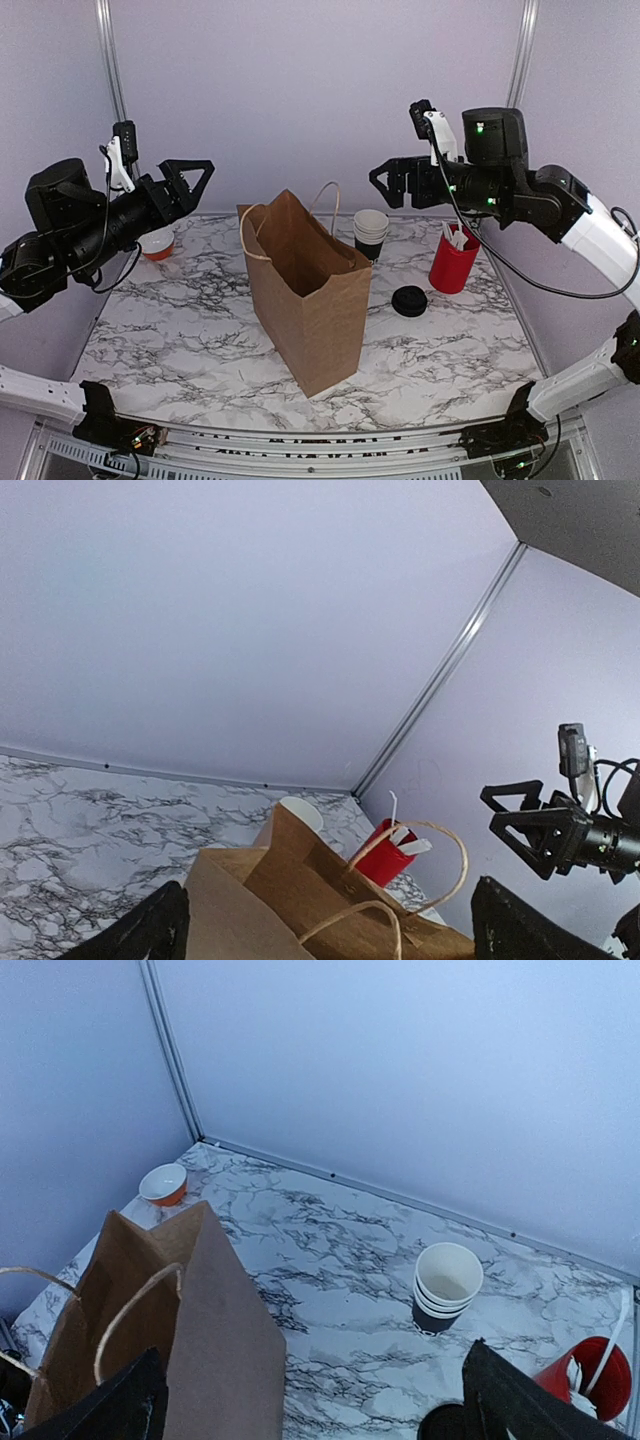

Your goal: Pack the takeout coffee

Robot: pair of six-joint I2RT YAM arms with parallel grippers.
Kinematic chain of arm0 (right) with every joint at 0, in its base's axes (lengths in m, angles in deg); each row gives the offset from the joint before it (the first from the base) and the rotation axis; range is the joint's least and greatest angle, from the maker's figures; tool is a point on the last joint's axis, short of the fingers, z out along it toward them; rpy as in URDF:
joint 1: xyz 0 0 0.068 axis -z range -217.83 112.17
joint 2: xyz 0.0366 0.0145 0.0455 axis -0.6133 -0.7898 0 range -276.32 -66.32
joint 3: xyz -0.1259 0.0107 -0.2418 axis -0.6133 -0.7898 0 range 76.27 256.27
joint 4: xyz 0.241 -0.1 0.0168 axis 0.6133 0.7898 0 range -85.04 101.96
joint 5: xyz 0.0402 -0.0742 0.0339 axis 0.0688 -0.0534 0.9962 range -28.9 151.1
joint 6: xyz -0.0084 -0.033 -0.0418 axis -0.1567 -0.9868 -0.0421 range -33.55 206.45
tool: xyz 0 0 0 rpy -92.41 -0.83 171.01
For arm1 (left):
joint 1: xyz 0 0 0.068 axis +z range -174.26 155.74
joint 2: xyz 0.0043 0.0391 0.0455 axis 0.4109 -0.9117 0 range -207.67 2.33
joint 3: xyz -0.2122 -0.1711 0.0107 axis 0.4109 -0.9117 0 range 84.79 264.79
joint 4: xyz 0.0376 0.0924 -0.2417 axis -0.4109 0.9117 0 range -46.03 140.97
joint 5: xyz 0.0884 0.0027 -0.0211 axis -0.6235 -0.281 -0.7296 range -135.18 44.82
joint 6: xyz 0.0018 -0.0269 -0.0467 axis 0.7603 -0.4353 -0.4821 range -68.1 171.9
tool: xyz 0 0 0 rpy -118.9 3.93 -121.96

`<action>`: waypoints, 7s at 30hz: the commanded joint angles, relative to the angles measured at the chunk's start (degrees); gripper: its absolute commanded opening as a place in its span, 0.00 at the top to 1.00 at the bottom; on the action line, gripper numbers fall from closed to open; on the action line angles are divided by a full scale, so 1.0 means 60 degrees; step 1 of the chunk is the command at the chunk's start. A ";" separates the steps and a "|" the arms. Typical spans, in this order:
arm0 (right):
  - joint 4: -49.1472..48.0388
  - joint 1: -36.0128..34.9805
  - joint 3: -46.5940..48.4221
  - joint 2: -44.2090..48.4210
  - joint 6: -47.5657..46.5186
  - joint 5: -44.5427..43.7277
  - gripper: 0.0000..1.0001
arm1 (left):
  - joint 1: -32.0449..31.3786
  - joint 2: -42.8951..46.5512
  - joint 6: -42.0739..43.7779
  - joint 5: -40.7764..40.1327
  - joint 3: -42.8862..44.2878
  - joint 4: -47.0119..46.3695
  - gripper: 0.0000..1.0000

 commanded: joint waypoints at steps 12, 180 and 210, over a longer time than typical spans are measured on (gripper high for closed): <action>-0.0139 0.5450 -0.2377 0.0482 0.0435 0.2495 0.05 | 0.4238 -0.0758 0.0227 0.1334 0.0745 0.3172 0.01; -0.6068 -0.0882 0.0636 0.0119 -0.2602 0.1919 1.00 | 0.6028 0.0910 0.1409 0.0596 -0.2964 0.2810 0.01; -0.1591 -0.0911 0.3293 -0.3080 -0.1903 0.3759 0.99 | 0.6051 0.0860 0.1409 0.0625 -0.2964 0.2813 0.01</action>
